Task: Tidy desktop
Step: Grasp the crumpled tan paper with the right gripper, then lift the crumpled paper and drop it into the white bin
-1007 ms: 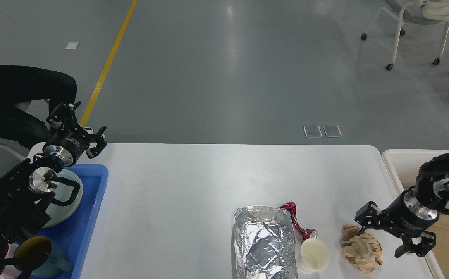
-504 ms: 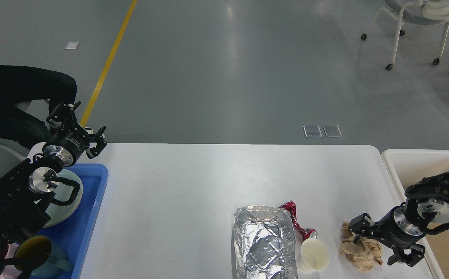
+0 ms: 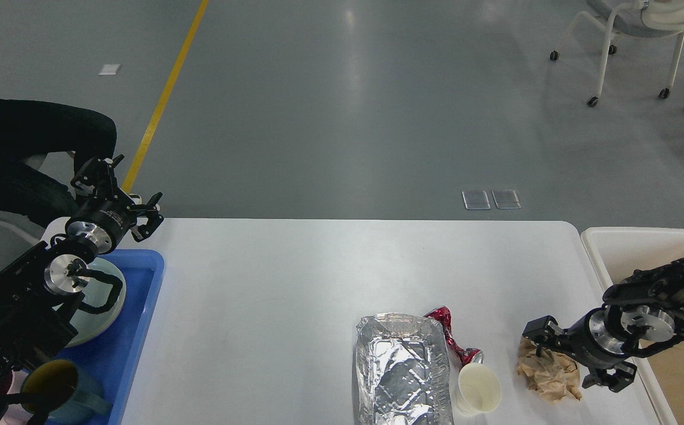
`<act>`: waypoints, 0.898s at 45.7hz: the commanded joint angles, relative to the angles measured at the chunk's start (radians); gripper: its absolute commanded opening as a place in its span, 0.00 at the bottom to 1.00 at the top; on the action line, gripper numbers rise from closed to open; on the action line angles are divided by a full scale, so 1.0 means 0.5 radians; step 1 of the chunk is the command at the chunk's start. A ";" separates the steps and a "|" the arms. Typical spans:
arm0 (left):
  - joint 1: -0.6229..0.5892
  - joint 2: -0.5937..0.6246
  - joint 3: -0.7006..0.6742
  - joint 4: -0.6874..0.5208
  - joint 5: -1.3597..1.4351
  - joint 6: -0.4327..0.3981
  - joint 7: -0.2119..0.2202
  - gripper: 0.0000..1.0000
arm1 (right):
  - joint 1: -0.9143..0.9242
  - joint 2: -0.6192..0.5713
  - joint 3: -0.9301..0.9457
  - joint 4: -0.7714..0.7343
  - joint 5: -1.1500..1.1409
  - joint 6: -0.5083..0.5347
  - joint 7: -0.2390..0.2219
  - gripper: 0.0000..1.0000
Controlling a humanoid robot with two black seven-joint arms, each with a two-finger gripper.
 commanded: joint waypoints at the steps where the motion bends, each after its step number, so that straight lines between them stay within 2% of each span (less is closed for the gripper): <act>1: 0.000 0.004 0.000 0.000 0.000 0.000 0.000 0.97 | 0.009 0.008 -0.010 0.004 -0.013 -0.007 -0.003 0.71; 4: 0.000 -0.002 0.000 0.000 0.000 0.000 0.000 0.97 | 0.015 0.008 -0.013 0.004 -0.013 -0.007 -0.006 0.60; 6: 0.000 0.004 -0.003 0.000 0.000 0.000 0.000 0.97 | 0.024 0.008 -0.013 0.010 -0.013 -0.003 -0.006 0.48; 11: 0.000 0.004 0.000 0.000 0.000 0.000 0.000 0.97 | 0.045 0.008 -0.025 0.022 -0.007 0.036 -0.021 0.02; 12: 0.000 0.004 0.000 0.000 0.000 0.000 0.000 0.97 | 0.058 0.004 -0.031 0.025 -0.003 0.055 -0.037 0.00; 17: 0.000 0.004 0.000 0.000 0.000 0.000 0.000 0.97 | 0.144 -0.008 -0.034 0.062 0.003 0.174 -0.110 0.00; 29: 0.000 -0.002 -0.003 0.000 0.000 0.000 0.000 0.97 | 0.570 -0.121 -0.138 0.209 0.006 0.266 -0.120 0.00; 41: 0.000 -0.002 -0.003 0.000 0.000 0.000 0.000 0.97 | 1.309 -0.336 -0.178 0.307 0.006 0.732 -0.116 0.00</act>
